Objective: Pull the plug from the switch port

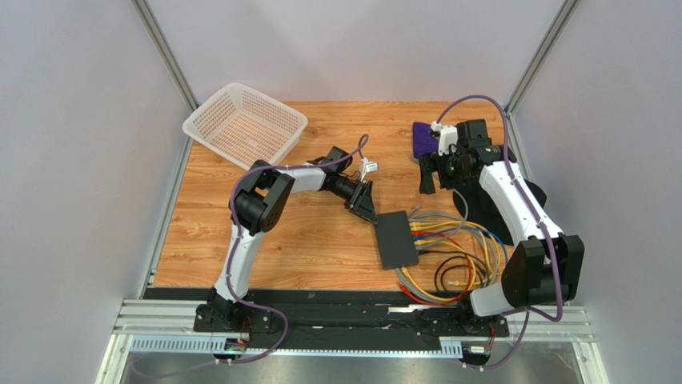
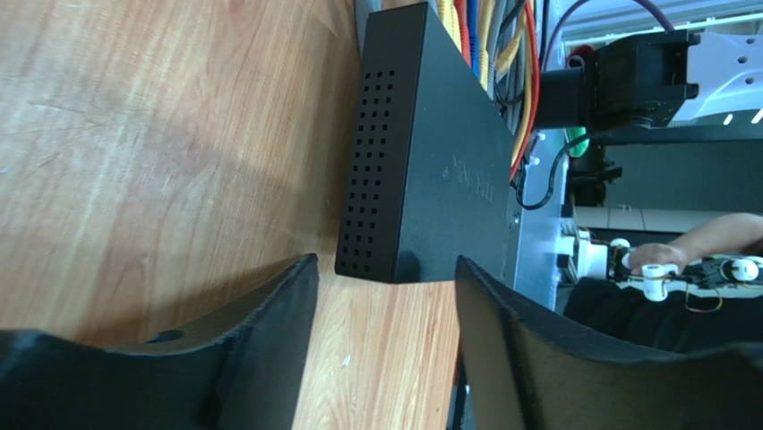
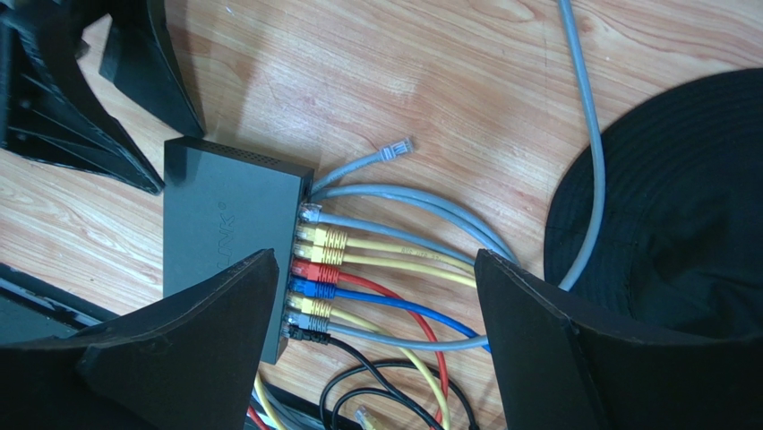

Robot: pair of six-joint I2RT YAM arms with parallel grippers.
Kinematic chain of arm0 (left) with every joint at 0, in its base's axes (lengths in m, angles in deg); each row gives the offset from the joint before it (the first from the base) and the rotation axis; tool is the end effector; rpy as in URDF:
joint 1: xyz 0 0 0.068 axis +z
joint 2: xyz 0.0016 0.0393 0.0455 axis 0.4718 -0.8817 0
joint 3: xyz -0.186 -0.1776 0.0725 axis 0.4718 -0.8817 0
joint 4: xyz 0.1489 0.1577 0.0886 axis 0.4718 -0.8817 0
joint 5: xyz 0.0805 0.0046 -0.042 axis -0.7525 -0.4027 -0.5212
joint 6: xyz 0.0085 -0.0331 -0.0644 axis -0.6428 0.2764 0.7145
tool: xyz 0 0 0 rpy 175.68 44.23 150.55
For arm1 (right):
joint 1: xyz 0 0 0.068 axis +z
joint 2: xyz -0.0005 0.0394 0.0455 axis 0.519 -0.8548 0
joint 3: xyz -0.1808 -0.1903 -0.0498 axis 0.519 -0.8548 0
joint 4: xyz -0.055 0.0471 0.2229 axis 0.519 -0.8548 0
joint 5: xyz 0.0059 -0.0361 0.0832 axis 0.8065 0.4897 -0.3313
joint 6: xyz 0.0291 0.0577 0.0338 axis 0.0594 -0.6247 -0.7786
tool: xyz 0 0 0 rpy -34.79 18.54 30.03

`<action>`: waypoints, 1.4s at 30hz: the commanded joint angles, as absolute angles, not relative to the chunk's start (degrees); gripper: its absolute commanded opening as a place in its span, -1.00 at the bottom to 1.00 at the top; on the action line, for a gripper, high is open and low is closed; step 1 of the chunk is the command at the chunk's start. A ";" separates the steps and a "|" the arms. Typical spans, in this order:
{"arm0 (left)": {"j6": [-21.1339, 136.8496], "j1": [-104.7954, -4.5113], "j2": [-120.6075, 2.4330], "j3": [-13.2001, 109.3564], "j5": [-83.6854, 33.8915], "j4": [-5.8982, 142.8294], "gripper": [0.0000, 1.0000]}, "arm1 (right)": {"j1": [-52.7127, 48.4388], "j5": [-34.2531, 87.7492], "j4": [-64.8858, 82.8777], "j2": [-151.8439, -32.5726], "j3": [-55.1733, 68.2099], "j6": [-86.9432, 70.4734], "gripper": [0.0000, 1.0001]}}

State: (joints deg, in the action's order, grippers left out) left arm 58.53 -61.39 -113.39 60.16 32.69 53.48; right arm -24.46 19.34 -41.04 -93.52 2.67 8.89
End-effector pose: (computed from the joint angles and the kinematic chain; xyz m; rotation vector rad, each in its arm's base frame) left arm 0.3300 -0.2825 0.1164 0.9148 2.3961 -1.7830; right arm 0.2690 0.0479 0.2725 -0.4766 2.5724 0.3247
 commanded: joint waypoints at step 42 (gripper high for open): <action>45.84 -61.73 -124.04 77.69 40.41 37.71 0.15 | -24.76 13.82 -39.45 -93.30 2.43 9.92 0.68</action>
